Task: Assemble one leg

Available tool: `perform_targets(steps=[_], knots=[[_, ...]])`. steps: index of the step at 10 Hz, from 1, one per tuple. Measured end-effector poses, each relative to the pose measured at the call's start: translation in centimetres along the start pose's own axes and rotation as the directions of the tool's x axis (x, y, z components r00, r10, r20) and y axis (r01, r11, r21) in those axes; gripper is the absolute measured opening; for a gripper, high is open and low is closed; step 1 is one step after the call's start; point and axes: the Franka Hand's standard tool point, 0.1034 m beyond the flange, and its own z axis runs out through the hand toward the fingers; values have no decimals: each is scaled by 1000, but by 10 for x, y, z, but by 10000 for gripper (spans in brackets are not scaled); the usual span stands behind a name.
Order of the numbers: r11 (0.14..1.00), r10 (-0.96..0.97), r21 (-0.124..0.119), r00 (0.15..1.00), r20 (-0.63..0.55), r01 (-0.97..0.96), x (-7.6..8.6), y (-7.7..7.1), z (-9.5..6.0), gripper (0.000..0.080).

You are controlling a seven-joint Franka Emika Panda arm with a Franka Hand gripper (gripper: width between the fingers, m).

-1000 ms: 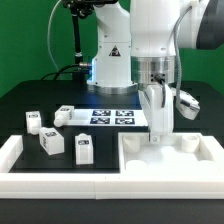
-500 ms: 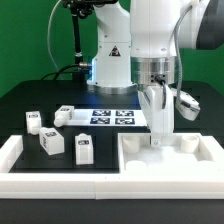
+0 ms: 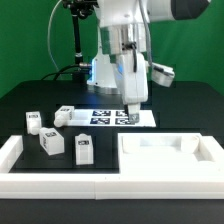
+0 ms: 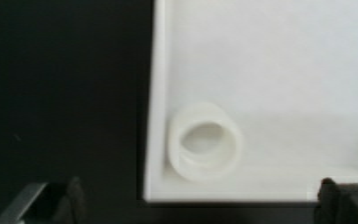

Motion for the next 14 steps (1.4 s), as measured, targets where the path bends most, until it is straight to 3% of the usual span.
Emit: perform_targets(steps=[1,5,6,7,8,9,11,14], knots=[[998,-69,7,997,-24,69,0,-9,-1,648],[999,-40,-7,999,-21,40,0,-6,8,649],[996,-84,13,995,-44,85,10,-9,10,649],[996,-90,13,993,-82,91,29,11,21,649],[996,-84,13,993,-85,85,38,8,22,649],[996,-84,32,992,-91,88,39,-3,19,649],[999,39,28,996,-85,-36,22,7,25,649],[999,19,26,997,-81,-17,22,5,24,649]])
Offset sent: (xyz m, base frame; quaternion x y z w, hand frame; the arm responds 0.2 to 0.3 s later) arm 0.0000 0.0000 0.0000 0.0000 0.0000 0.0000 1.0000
